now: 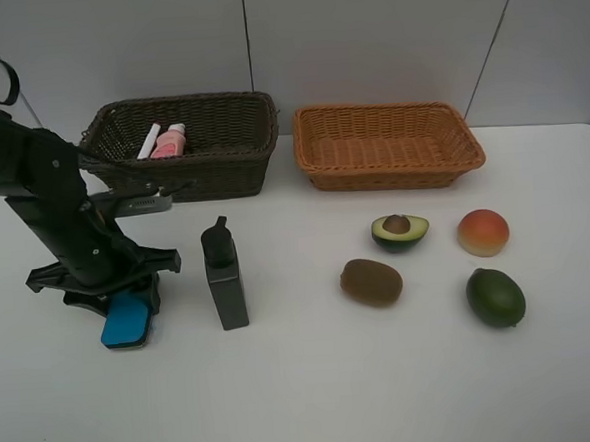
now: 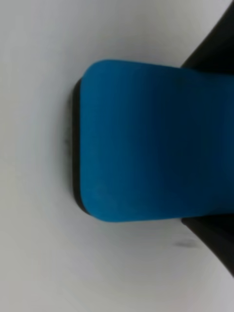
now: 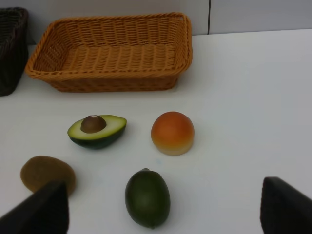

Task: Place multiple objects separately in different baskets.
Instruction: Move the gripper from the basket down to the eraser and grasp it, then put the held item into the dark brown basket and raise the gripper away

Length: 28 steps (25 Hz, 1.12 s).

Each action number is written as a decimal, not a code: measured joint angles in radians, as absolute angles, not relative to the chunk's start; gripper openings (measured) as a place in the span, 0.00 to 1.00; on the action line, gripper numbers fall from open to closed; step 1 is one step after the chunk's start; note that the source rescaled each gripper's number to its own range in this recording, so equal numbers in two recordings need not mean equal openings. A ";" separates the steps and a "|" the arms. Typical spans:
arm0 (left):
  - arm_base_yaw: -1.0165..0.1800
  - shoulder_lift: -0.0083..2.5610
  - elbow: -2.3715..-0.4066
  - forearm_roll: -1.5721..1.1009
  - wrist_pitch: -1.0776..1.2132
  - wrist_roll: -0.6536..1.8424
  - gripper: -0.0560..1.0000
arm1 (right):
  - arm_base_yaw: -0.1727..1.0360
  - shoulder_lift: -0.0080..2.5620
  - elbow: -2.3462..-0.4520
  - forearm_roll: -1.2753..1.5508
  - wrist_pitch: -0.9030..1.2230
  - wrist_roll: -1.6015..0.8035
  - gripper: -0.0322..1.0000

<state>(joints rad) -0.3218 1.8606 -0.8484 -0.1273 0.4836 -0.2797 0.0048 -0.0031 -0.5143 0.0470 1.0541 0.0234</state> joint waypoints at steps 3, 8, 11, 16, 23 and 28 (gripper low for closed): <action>-0.322 1.788 -0.996 -0.130 0.573 -0.281 0.57 | 0.005 -0.003 -0.514 0.047 1.054 0.023 1.00; -0.312 1.773 -1.356 -0.111 0.689 -0.287 0.57 | 0.005 -0.003 -0.514 0.047 1.054 0.023 1.00; -0.299 1.838 -1.554 -0.094 0.734 -0.293 0.57 | 0.005 -0.003 -0.514 0.047 1.054 0.023 1.00; -0.288 2.012 -1.746 -0.070 0.785 -0.299 0.57 | 0.005 -0.003 -0.514 0.047 1.054 0.023 1.00; -0.288 2.167 -1.814 -0.068 0.777 -0.258 0.71 | 0.005 -0.003 -0.514 0.047 1.054 0.023 1.00; -0.286 2.176 -1.816 -0.062 0.772 -0.257 0.98 | 0.005 -0.003 -0.514 0.047 1.054 0.023 1.00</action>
<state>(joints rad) -0.2859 2.1765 -1.8157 -0.0619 0.7718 -0.2566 0.0048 -0.0031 -0.5143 0.0470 1.0541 0.0234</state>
